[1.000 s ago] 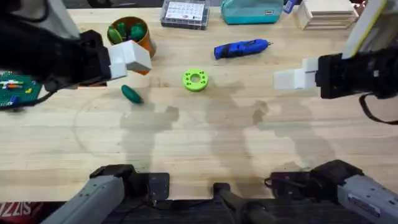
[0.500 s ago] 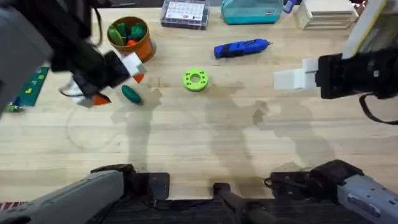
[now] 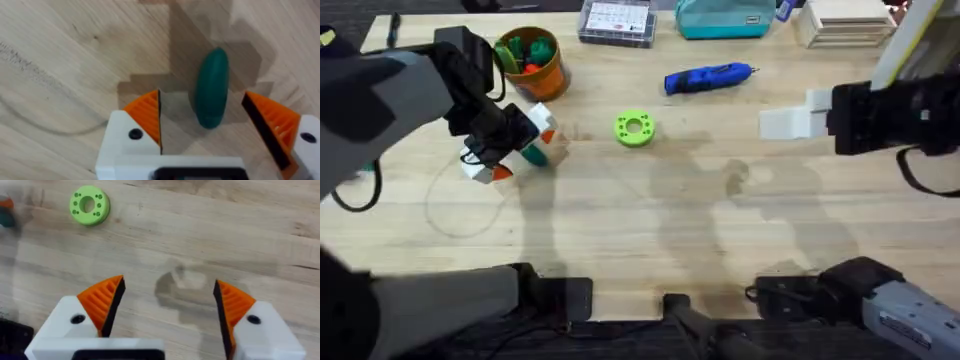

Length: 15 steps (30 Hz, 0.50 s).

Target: Pick up the gripper from the table and insert it into the empty holder that is missing its gripper. Then pick up a screw, insert it into the mounting hole, and use the screwdriver to tighten it. Finally, clean up the table by picking up the vegetable and placing it into the bucket.

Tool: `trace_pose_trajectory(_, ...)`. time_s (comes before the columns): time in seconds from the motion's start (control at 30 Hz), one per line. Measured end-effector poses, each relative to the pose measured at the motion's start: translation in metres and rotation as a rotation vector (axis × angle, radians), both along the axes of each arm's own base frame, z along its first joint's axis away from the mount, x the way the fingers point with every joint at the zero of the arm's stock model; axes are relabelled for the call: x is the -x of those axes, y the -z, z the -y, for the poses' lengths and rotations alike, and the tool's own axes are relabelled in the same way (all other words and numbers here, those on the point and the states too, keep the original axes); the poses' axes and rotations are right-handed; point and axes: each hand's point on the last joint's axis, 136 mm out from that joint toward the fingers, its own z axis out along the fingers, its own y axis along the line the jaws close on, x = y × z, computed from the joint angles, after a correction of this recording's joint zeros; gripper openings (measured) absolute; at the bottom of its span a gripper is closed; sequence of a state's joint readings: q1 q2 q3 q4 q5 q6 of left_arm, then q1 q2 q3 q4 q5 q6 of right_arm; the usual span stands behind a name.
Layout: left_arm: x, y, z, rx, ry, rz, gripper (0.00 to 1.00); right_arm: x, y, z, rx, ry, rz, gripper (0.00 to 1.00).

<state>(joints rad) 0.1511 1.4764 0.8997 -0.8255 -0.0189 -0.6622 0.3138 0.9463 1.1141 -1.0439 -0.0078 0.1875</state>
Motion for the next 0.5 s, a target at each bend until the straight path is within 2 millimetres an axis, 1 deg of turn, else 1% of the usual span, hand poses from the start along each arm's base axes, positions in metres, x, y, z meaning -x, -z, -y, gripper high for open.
trace_pose_trajectory(0.1, -0.005, 0.01, -0.004, 0.001, -0.014, -0.006, 0.985, 0.0, 0.0, 0.0, 0.0, 0.0, 0.0, 0.993)
trace_pose_trajectory(0.2, -0.006, 0.018, -0.007, 0.003, -0.022, -0.023, 0.994, 0.0, 0.0, 0.0, 0.0, 0.0, 0.0, 0.993)
trace_pose_trajectory(0.23, -0.005, 0.019, -0.008, -0.001, -0.025, -0.03, 0.976, 0.0, 0.0, 0.0, 0.0, 0.0, 0.0, 0.993)
trace_pose_trajectory(0.27, -0.005, 0.019, -0.008, -0.003, -0.027, -0.031, 0.927, 0.0, 0.0, 0.0, 0.0, 0.0, -0.001, 0.993)
trace_pose_trajectory(0.33, -0.004, 0.019, -0.01, -0.011, -0.031, -0.035, 0.774, 0.001, 0.0, 0.0, 0.001, 0.0, -0.003, 0.994)
trace_pose_trajectory(0.37, -0.003, 0.019, -0.011, -0.015, -0.034, -0.04, 0.666, 0.0, 0.0, 0.0, 0.001, 0.0, -0.003, 0.993)
trace_pose_trajectory(0.4, -0.003, 0.019, -0.012, -0.016, -0.037, -0.039, 0.525, 0.001, 0.0, 0.0, 0.001, 0.0, -0.003, 0.993)
trace_pose_trajectory(0.5, -0.004, 0.018, -0.014, -0.023, -0.038, -0.035, 0.153, 0.001, 0.001, 0.0, 0.001, 0.0, -0.003, 0.994)
